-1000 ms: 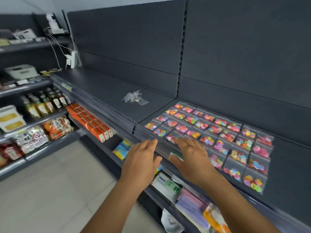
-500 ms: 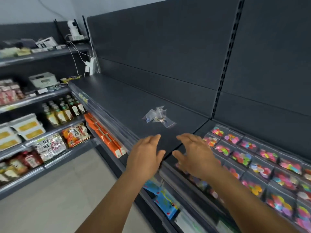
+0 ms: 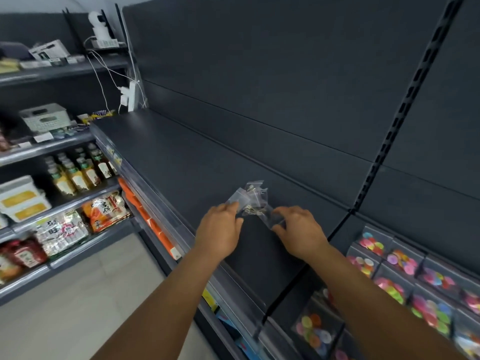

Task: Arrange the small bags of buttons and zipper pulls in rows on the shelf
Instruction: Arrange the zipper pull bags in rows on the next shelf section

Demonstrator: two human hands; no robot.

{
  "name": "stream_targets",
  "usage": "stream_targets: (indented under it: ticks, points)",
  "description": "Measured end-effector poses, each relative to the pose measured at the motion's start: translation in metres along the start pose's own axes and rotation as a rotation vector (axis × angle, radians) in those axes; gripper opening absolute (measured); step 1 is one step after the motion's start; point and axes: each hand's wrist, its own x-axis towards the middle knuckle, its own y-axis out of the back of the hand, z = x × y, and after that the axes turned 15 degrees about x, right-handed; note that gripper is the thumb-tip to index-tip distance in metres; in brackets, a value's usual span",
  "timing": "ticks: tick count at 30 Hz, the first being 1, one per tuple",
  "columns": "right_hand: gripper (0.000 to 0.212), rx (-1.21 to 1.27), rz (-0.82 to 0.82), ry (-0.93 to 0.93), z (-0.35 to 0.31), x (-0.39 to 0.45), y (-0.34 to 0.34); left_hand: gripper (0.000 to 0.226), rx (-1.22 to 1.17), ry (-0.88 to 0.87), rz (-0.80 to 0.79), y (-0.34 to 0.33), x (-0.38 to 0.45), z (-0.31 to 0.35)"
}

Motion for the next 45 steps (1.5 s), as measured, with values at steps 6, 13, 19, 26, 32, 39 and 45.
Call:
stream_targets:
  ticks: [6, 13, 19, 26, 32, 39, 45]
  points:
    - [0.047, -0.021, 0.072, -0.205, -0.004, 0.023, -0.012, 0.047, -0.031, 0.014, -0.076, -0.017, 0.039, -0.015]
    - [0.028, 0.101, 0.063, -0.437, -0.016, 0.041, -0.008, 0.047, -0.202, 0.004, -0.098, -0.023, 0.07, -0.029]
    - [0.009, 0.193, 0.139, -0.457, -0.024, 0.036, -0.008, 0.01, -0.522, -0.041, -0.112, -0.018, 0.072, -0.035]
    - [0.02, 0.545, 0.546, -0.289, -0.028, 0.007, -0.004, 0.008, -0.809, -0.187, -0.214, 0.006, 0.069, -0.024]
    - [0.009, 0.663, 0.751, -0.217, -0.029, -0.032, 0.018, 0.009, -0.875, -0.361, -0.341, 0.017, 0.056, 0.022]
    - [0.012, 0.762, 0.924, -0.234, -0.011, -0.101, 0.047, 0.006, -0.942, -0.524, -0.464, 0.028, 0.016, 0.092]
    - [0.008, 0.842, 1.092, -0.27, 0.02, -0.186, 0.074, 0.015, -0.973, -0.649, -0.522, 0.039, -0.042, 0.166]
